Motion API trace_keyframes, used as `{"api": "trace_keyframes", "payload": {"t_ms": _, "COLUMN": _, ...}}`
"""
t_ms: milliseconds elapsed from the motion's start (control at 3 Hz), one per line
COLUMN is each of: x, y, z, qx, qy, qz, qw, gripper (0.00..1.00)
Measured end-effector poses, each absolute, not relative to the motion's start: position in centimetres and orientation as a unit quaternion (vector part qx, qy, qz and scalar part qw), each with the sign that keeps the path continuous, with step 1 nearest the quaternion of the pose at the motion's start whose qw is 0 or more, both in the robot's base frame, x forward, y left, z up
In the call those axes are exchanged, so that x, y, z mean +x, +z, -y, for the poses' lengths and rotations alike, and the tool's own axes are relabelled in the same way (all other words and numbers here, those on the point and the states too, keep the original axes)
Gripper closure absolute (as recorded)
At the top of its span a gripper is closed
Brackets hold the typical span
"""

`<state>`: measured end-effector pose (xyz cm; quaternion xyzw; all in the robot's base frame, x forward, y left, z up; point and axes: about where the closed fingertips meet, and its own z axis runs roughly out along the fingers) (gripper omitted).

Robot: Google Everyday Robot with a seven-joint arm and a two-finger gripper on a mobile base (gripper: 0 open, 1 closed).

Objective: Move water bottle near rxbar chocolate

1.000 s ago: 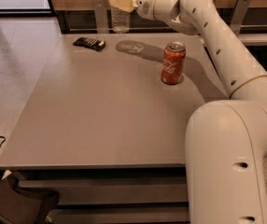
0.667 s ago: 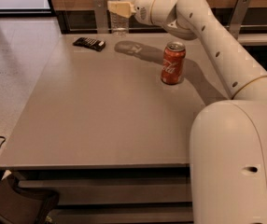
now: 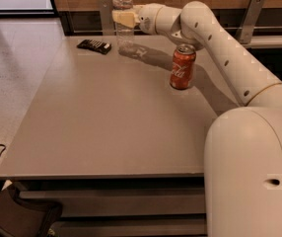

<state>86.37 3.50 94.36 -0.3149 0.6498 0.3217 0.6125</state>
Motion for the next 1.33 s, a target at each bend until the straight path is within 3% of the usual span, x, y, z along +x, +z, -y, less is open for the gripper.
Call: {"api": "trace_keyframes", "payload": {"t_ms": 1333, "x": 87.2, "y": 90.4, "z": -3.4, "qx": -0.339, "qy": 0.271, "qz": -0.635, "qw": 0.639, "gripper": 1.00}}
